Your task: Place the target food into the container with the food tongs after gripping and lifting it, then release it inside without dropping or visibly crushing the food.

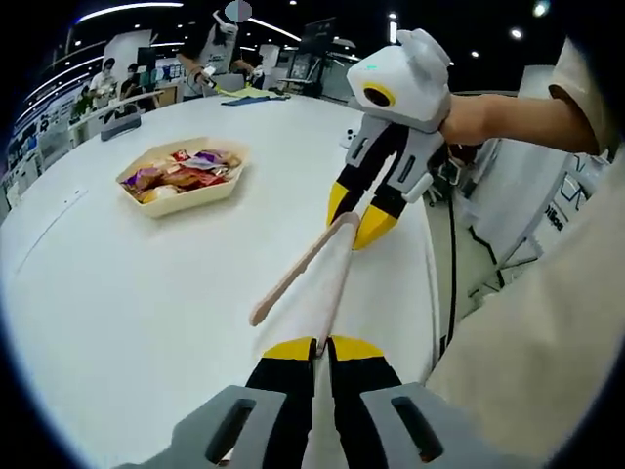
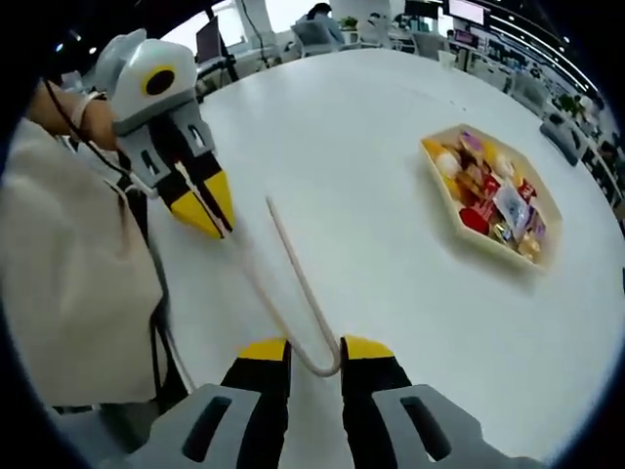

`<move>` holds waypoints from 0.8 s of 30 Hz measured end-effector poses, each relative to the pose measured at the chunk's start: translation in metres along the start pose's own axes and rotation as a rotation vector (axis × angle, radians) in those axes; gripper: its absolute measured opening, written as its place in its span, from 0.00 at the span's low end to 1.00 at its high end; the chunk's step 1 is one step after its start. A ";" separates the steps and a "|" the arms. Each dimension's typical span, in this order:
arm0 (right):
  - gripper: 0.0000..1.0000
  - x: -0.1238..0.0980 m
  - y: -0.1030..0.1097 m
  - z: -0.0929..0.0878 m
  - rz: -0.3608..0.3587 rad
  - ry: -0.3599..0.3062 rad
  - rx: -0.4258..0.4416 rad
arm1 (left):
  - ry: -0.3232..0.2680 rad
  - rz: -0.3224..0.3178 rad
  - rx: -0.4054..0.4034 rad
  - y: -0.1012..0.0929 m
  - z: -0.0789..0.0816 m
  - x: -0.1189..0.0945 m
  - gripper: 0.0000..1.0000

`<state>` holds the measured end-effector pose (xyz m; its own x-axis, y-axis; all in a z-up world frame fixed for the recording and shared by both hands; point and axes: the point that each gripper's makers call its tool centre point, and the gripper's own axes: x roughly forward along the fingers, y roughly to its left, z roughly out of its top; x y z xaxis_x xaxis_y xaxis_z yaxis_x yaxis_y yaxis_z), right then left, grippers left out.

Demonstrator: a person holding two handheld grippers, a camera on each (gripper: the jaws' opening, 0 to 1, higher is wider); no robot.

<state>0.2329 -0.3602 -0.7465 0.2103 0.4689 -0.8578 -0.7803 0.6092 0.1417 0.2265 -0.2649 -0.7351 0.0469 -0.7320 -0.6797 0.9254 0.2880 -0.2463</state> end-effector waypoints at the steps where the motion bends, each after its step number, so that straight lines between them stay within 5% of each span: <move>1: 0.19 0.000 0.000 0.000 -0.002 0.002 0.003 | -0.001 0.002 -0.004 0.001 0.000 0.001 0.03; 14: 0.19 0.005 -0.012 -0.007 -0.038 0.069 -0.022 | 0.008 -0.003 -0.032 0.004 -0.001 0.015 0.03; 24: 0.19 0.007 -0.017 -0.007 -0.051 0.058 0.002 | 0.025 -0.001 -0.035 0.009 -0.003 0.020 0.03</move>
<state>0.2438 -0.3717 -0.7587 0.2149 0.3997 -0.8911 -0.7683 0.6325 0.0984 0.2351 -0.2750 -0.7525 0.0363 -0.7171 -0.6961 0.9118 0.3088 -0.2705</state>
